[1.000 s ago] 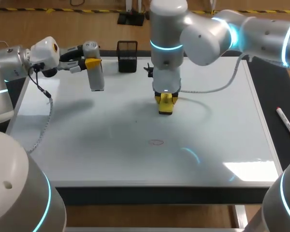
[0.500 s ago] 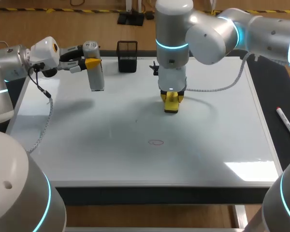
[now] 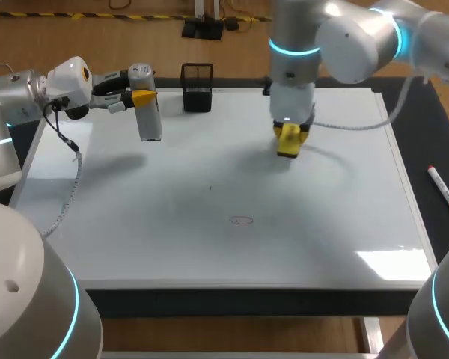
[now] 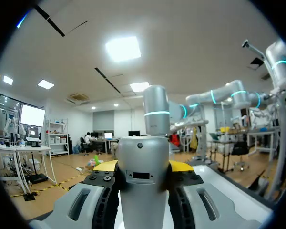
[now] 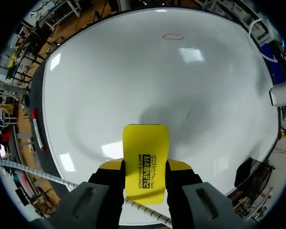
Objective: Pick up the inspection probe, press it on each red-marked spot on the whiteboard one by one, put down the probe, pick up the eraser, and wipe off all the red marks.
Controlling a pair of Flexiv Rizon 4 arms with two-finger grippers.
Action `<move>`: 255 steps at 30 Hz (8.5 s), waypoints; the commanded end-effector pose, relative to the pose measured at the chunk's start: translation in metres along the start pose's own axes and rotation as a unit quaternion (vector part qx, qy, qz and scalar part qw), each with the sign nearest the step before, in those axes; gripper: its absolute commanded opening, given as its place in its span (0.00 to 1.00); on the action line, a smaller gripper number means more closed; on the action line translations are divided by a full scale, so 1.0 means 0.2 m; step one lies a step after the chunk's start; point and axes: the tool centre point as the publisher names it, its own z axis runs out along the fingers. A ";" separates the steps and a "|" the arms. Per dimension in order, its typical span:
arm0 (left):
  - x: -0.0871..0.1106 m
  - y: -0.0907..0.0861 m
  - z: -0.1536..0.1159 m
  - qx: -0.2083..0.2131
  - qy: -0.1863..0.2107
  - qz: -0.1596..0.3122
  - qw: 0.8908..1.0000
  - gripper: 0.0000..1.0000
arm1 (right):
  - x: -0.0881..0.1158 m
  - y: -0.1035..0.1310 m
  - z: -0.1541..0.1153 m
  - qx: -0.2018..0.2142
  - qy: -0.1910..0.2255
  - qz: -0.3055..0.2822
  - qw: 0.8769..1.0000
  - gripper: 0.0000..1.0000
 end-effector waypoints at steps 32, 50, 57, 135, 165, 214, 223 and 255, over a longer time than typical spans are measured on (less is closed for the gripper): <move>0.00 0.00 0.00 0.000 0.001 0.000 1.000 0.00 | 0.23 -0.19 0.02 -0.017 0.005 0.051 0.999 0.00; 0.40 0.03 0.34 0.003 0.092 -0.001 0.996 0.00 | 0.23 -0.19 0.02 -0.017 0.005 0.051 0.999 0.00; 0.63 0.02 0.48 0.023 0.122 -0.004 0.992 0.00 | 0.23 -0.19 0.02 -0.017 0.005 0.051 0.999 0.00; 1.18 0.44 0.80 0.009 0.187 -0.021 0.982 0.00 | 0.23 -0.19 0.02 -0.017 0.005 0.051 0.999 0.00; 1.20 0.45 0.81 -0.022 0.198 -0.017 0.980 0.00 | 0.23 -0.19 0.02 -0.017 0.005 0.051 0.999 0.00; 0.40 0.06 -0.02 0.026 0.019 0.000 0.999 0.00 | 0.23 -0.19 0.02 -0.017 0.005 0.051 0.999 0.00; 0.32 0.03 -0.14 0.016 0.002 0.014 1.000 0.00 | 0.23 -0.19 0.02 -0.017 0.005 0.051 0.999 0.00; 0.32 0.02 -0.16 0.020 0.003 0.021 1.000 0.00 | 0.08 0.12 -0.01 0.003 -0.009 -0.020 1.000 0.00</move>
